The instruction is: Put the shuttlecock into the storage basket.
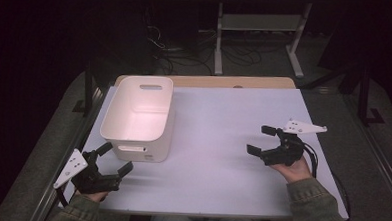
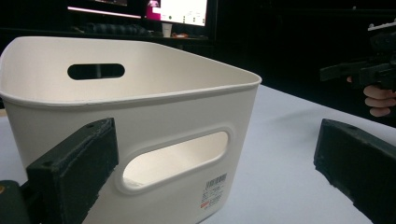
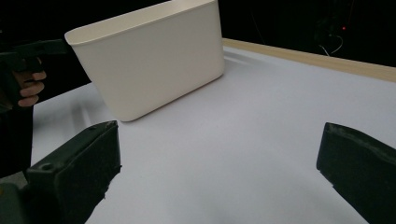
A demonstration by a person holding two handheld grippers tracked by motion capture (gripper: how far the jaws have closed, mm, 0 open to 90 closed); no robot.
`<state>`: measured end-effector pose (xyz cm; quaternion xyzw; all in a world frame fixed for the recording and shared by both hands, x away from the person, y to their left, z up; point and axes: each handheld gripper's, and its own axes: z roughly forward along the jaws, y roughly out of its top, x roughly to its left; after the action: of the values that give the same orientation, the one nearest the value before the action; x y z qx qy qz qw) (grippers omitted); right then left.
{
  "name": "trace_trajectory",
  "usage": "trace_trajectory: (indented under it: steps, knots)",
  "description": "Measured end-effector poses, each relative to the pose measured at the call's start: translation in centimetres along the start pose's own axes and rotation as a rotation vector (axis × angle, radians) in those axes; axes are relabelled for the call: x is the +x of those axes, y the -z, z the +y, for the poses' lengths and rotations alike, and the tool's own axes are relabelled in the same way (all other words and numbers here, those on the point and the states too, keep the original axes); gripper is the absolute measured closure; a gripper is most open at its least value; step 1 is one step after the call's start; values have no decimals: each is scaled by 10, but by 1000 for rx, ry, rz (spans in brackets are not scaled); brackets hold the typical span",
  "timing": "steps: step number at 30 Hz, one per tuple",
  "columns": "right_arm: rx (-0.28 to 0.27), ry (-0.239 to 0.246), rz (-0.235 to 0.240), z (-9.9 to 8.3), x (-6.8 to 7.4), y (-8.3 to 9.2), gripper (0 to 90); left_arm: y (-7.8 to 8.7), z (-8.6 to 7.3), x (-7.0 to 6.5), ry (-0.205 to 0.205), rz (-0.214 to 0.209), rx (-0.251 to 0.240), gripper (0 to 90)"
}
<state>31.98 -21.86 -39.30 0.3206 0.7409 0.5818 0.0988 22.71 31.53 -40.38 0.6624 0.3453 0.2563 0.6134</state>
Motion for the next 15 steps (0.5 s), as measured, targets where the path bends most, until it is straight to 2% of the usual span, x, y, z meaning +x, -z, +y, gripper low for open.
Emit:
trace_trajectory:
  steps: [6, 15]
  knots:
    - [-38, -1, -15, -5, -1, 8, 0, 0, 0, -1, 6, 2, -1, 0]
    - [-47, -15, -30, -17, -3, 19, 0, 0, 0, -1, 10, 1, -3, 0]
